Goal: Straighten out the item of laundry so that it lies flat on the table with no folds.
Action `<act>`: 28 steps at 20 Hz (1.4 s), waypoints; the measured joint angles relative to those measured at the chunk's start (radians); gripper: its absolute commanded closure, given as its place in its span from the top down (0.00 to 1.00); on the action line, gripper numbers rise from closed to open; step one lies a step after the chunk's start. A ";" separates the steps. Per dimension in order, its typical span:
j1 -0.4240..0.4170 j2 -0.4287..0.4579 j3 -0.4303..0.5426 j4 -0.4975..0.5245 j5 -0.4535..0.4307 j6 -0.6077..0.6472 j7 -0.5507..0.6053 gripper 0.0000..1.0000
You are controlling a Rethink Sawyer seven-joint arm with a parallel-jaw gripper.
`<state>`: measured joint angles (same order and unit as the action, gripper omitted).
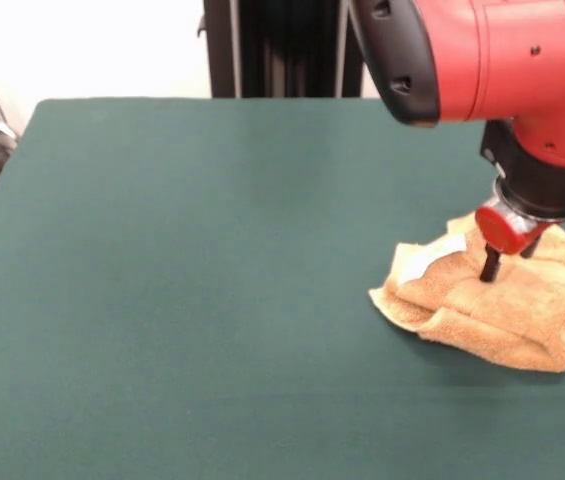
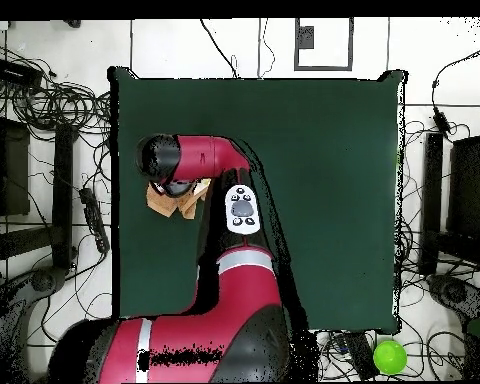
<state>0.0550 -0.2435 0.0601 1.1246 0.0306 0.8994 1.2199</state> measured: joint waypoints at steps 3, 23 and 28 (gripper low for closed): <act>0.000 0.002 0.000 -0.007 0.000 0.014 0.000 1.00; 0.002 -0.054 0.000 0.118 -0.001 -0.187 0.000 0.00; 0.003 -0.064 0.000 0.127 -0.001 -0.192 0.000 0.00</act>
<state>0.0577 -0.3079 0.0601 1.2512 0.0293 0.7073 1.2197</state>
